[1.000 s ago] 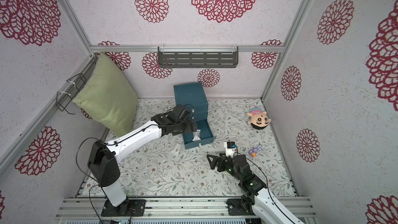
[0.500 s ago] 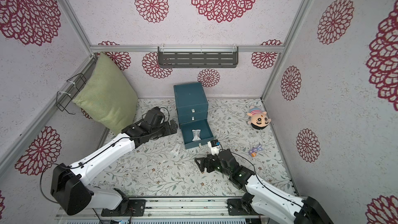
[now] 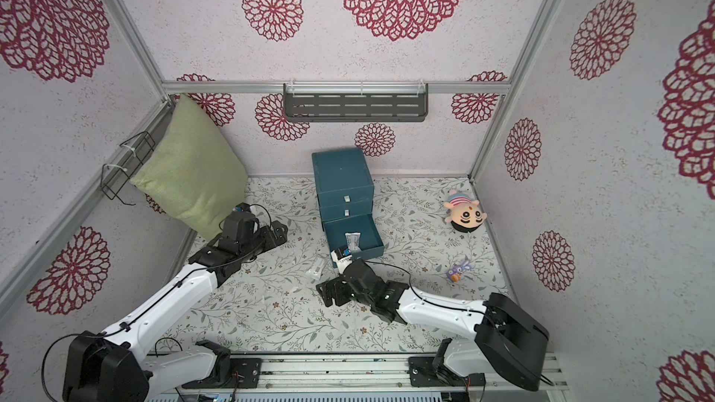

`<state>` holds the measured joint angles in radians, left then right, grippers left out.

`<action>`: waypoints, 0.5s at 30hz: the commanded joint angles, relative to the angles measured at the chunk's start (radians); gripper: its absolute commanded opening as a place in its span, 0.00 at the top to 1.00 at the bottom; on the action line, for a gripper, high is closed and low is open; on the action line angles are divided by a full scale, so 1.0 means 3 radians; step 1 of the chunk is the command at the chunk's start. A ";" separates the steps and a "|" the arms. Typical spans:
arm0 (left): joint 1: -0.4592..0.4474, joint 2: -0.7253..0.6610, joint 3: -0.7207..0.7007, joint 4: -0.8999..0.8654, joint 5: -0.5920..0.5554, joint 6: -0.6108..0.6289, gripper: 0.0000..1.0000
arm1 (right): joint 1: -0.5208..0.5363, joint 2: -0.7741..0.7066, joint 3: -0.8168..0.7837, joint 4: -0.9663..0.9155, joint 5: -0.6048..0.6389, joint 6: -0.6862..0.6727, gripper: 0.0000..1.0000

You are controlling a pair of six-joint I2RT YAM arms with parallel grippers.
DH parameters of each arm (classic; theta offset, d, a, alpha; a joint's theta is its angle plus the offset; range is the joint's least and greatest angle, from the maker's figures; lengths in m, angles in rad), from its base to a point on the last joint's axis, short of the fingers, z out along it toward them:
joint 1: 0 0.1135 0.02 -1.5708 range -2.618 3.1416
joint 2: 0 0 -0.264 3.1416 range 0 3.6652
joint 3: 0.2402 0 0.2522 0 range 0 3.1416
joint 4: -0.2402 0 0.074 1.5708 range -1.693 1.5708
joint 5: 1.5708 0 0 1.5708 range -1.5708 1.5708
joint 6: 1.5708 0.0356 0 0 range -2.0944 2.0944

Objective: Place the cookies into the drawer by color
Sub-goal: Pick up the cookie at the center of the board.

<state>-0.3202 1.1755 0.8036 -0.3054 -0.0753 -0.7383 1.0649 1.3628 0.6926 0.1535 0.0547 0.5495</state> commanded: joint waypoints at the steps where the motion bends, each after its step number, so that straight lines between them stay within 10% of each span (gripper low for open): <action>1: 0.0102 -0.0237 -0.0210 0.0437 -0.0082 -0.0022 0.03 | 0.0143 0.0235 0.0336 -0.0216 0.0281 -0.0022 0.05; 15: 0.0206 -0.1034 -0.0906 0.0783 -0.0628 0.0260 0.03 | 0.0280 0.1250 0.1440 -0.1253 0.0536 0.0241 0.05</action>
<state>-0.2687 0.8871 0.5228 -0.1070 -0.2241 -0.7033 1.1473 1.7088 1.0660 -0.1131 0.1658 0.5861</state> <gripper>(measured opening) 0.975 0.951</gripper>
